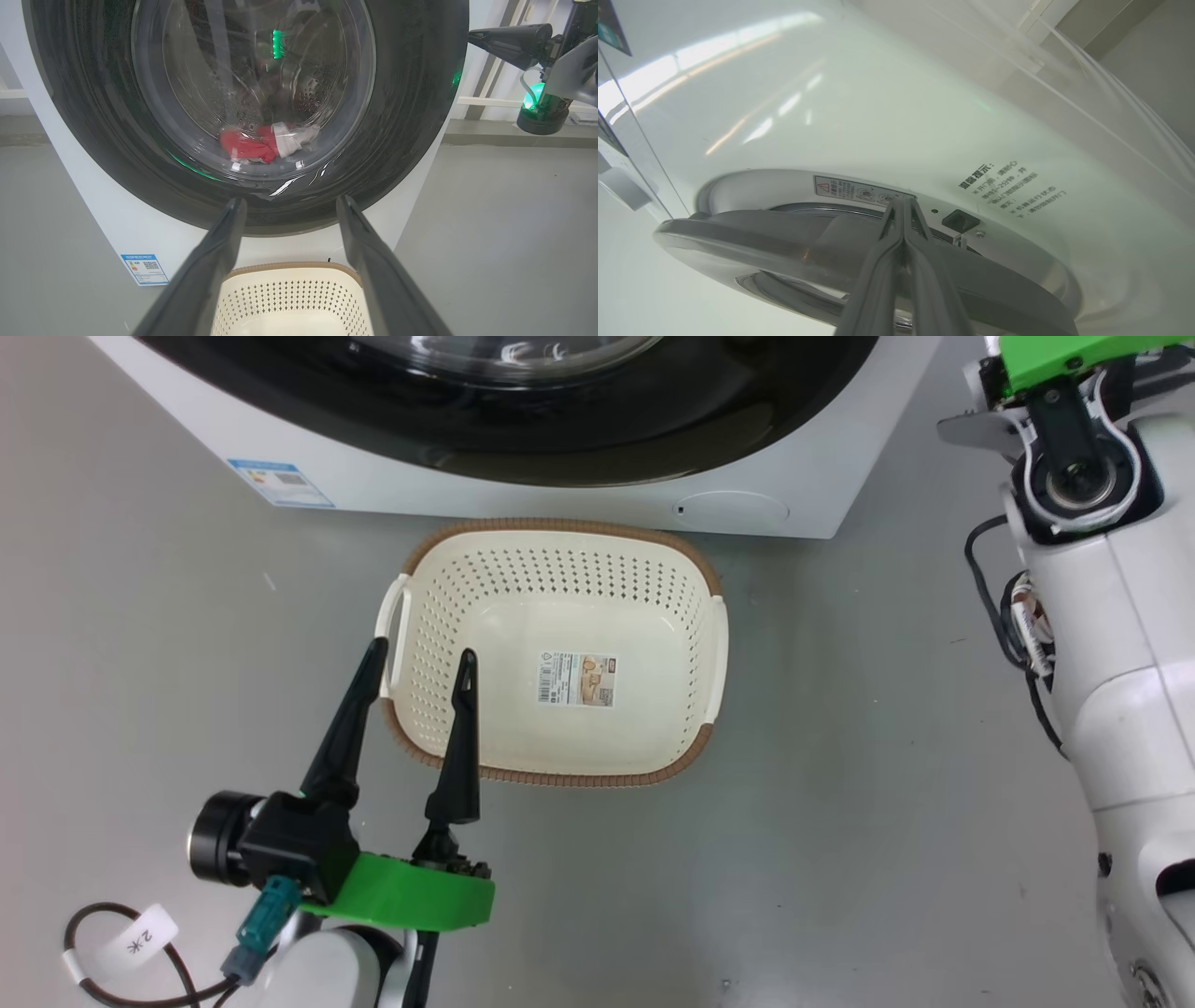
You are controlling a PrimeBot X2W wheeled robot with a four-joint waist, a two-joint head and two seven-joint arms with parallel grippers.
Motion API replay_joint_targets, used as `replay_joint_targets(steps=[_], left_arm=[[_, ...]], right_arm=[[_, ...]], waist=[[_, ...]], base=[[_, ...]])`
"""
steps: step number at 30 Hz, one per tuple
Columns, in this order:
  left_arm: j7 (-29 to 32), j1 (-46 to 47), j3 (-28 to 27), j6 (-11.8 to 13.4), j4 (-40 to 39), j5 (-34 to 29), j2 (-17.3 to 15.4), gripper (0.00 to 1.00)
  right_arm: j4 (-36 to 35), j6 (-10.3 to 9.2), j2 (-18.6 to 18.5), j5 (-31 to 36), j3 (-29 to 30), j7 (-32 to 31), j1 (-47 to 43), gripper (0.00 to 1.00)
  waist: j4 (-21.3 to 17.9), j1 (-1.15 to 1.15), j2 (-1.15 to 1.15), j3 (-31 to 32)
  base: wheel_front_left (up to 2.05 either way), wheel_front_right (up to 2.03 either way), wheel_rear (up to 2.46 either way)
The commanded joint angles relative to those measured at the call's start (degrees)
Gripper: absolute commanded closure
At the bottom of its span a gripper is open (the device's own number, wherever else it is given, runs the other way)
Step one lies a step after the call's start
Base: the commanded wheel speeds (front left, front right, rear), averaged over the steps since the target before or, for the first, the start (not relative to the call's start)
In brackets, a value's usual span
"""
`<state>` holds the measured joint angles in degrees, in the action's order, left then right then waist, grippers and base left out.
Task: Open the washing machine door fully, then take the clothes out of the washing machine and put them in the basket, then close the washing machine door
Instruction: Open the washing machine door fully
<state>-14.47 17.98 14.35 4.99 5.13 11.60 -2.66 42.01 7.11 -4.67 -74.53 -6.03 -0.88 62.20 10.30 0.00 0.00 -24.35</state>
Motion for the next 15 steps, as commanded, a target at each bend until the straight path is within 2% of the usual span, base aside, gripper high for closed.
replay_joint_targets(steps=[1,15], left_arm=[[-0.52,1.11,-1.47,-0.23,-1.74,-0.29,-0.58,0.0],[-0.52,1.87,-0.69,-0.57,-1.83,0.3,-0.32,0.0]], right_arm=[[-0.65,0.37,0.98,-1.1,-0.2,-1.54,2.0,1.0],[8.56,0.37,-0.66,-3.84,-0.44,-12.37,10.56,1.0]], waist=[[0.6,0.0,0.0,-0.63],[3.09,0.0,0.0,-2.56]], base=[[0.0,0.0,0.0],[0.0,0.0,0.0]])
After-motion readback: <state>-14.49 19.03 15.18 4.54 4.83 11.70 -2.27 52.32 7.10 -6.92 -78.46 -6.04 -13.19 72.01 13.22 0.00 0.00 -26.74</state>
